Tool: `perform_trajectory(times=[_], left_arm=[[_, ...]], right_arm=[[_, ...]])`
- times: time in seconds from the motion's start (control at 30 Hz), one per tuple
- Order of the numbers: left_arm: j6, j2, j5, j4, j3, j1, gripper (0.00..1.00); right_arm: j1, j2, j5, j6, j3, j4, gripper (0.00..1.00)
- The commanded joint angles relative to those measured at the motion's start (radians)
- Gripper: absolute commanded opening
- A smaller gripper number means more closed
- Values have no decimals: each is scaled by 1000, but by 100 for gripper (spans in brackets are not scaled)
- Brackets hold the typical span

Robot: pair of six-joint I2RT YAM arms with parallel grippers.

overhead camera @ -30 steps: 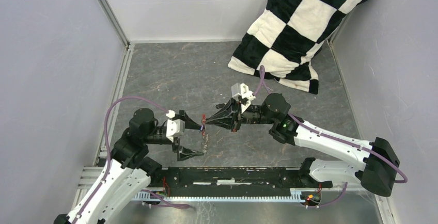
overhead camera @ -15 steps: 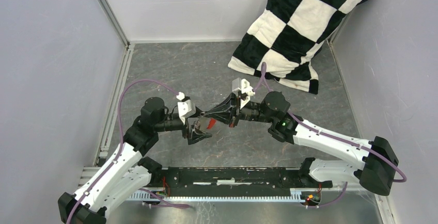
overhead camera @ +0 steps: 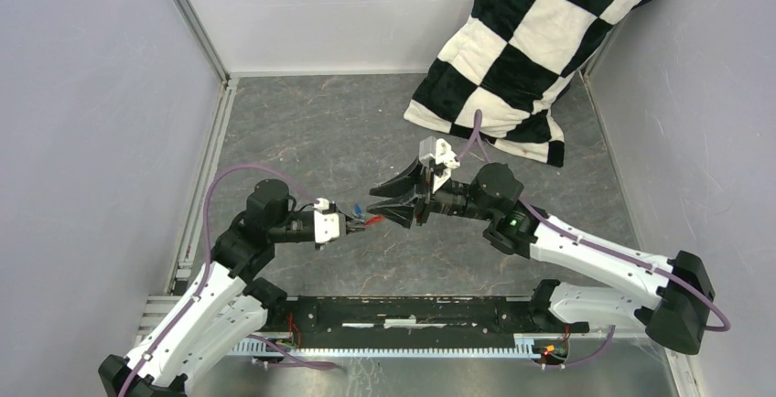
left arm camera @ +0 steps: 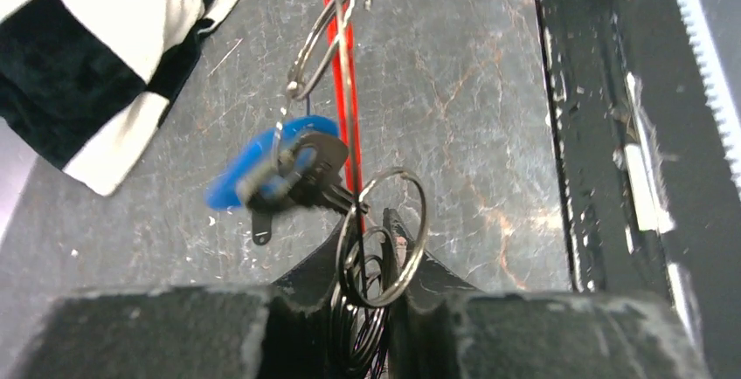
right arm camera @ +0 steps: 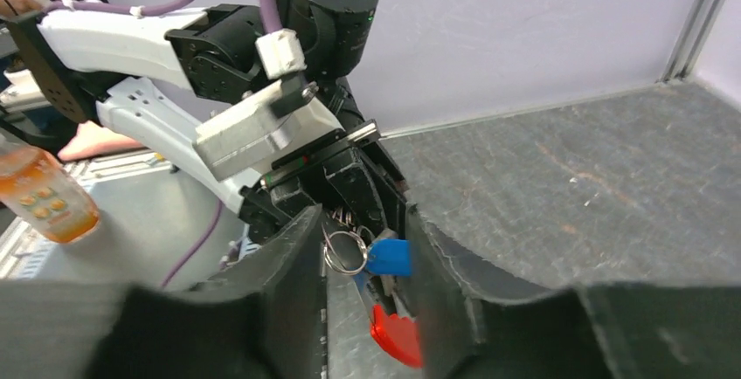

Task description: Put the keys on the keyring

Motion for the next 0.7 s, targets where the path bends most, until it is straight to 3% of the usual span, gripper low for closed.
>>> perform_trajectory(times=[0.0, 0.07, 0.1, 0.27, 0.4, 0.47, 0.53, 0.67], left_arm=[[393, -12, 64, -132, 69, -3, 2], [528, -14, 70, -167, 86, -3, 2], [727, -26, 77, -192, 100, -3, 2], [1185, -110, 89, -194, 45, -3, 2], [1747, -151, 50, -192, -28, -4, 2], [1953, -149, 35, -148, -62, -3, 2], [2066, -132, 49, -76, -84, -4, 2], [2075, -98, 63, 93, -90, -4, 2]], right_arm=[[-3, -74, 40, 4, 57, -133, 57], [-3, -90, 51, -15, 101, -251, 86], [-9, -123, 78, -27, 141, -377, 98], [-73, -126, 109, 102, 144, -480, 98], [-111, -97, 104, 174, 114, -474, 98], [-122, -89, 84, 209, 93, -425, 98], [-131, -71, 50, 253, 76, -369, 98], [-137, -13, -61, 373, 38, -236, 98]])
